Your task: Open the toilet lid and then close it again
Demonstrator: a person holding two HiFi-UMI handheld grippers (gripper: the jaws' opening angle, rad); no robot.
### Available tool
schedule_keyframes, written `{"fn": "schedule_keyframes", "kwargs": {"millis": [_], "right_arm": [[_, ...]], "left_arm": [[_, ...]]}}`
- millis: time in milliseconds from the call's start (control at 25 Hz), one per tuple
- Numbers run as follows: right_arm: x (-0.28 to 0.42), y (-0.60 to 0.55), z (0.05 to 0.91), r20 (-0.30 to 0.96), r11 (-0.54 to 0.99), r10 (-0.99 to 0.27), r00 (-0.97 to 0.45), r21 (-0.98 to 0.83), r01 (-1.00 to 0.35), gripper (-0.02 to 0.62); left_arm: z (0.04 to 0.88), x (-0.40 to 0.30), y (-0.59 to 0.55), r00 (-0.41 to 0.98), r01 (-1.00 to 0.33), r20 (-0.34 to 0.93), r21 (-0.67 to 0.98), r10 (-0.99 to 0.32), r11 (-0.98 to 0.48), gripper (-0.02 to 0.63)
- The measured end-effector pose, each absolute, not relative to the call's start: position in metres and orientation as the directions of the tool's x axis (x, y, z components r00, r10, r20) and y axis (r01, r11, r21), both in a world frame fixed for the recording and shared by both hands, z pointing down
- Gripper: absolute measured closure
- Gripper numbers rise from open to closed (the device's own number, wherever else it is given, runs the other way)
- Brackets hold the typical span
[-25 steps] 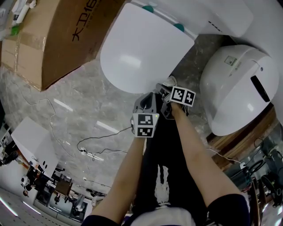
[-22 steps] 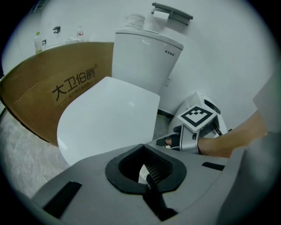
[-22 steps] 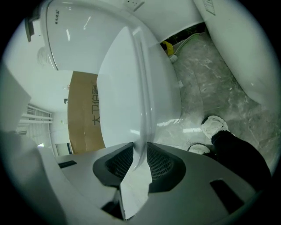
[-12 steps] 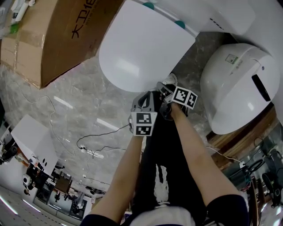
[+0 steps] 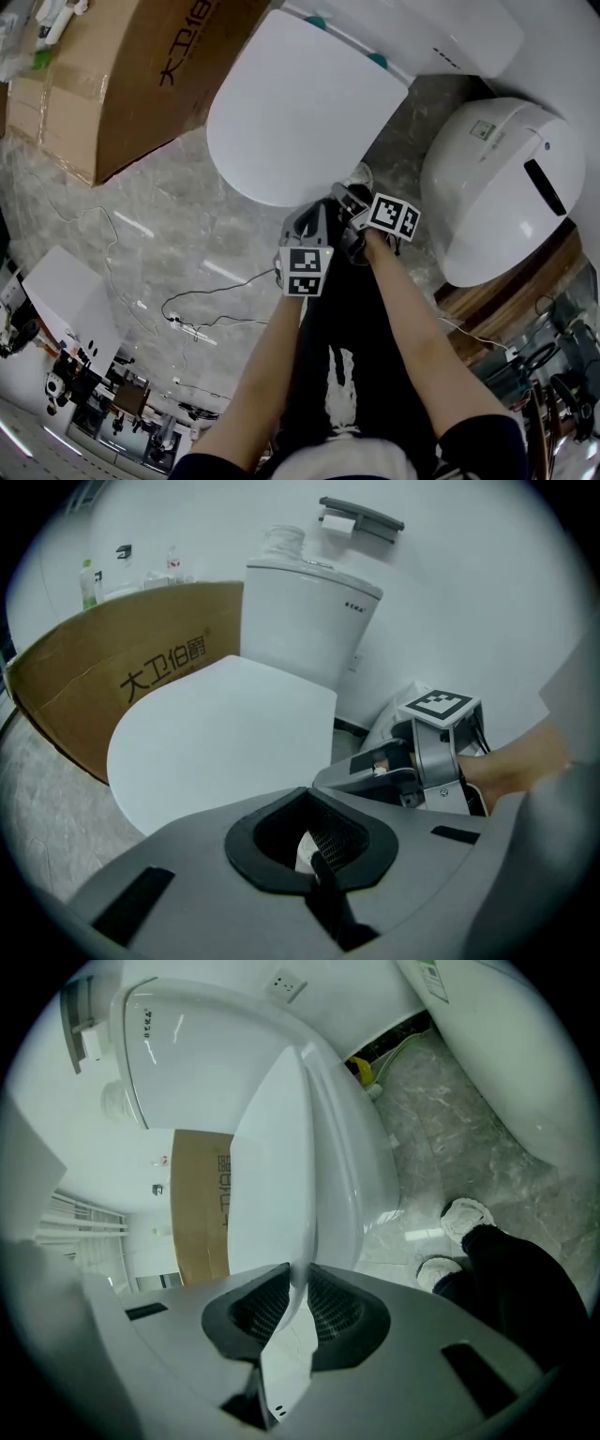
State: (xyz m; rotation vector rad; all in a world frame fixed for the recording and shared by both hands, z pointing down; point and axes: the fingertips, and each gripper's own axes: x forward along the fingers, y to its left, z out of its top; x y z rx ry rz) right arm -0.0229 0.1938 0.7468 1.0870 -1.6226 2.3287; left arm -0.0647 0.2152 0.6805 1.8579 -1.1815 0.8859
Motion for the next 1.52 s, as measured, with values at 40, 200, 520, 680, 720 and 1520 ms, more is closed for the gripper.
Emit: {"fn": "schedule_keyframes", "kwargs": {"millis": [40, 200, 520, 680, 720, 1520], "right_arm": [[-0.023, 0.193, 0.743, 0.597, -0.427, -0.306, -0.742, -0.782, -0.454, 0.538], [-0.02, 0.191, 0.728, 0.584, -0.428, -0.32, -0.746, -0.791, -0.437, 0.538], [-0.014, 0.183, 0.698, 0.566, -0.439, -0.352, -0.745, -0.803, -0.403, 0.538], [-0.01, 0.178, 0.682, 0.554, -0.436, -0.373, -0.745, -0.813, -0.386, 0.538], [-0.009, 0.177, 0.678, 0.552, -0.436, -0.376, -0.744, -0.814, -0.383, 0.538], [0.006, 0.154, 0.63, 0.51, -0.437, -0.458, -0.728, -0.842, -0.316, 0.529]], "left_arm": [[0.677, -0.063, 0.216, 0.338, -0.928, 0.845, 0.228, -0.414, -0.293, 0.601], [0.664, -0.059, 0.219, 0.355, -0.922, 0.833, 0.235, -0.424, -0.308, 0.601], [0.627, -0.057, 0.221, 0.436, -0.9, 0.761, 0.361, -0.481, -0.244, 0.601], [0.62, -0.062, 0.226, 0.423, -0.906, 0.772, 0.359, -0.474, -0.224, 0.601], [0.618, -0.064, 0.226, 0.417, -0.909, 0.776, 0.354, -0.473, -0.219, 0.601], [0.575, -0.093, 0.197, 0.394, -0.902, 0.725, 0.422, -0.565, -0.088, 0.572]]}}
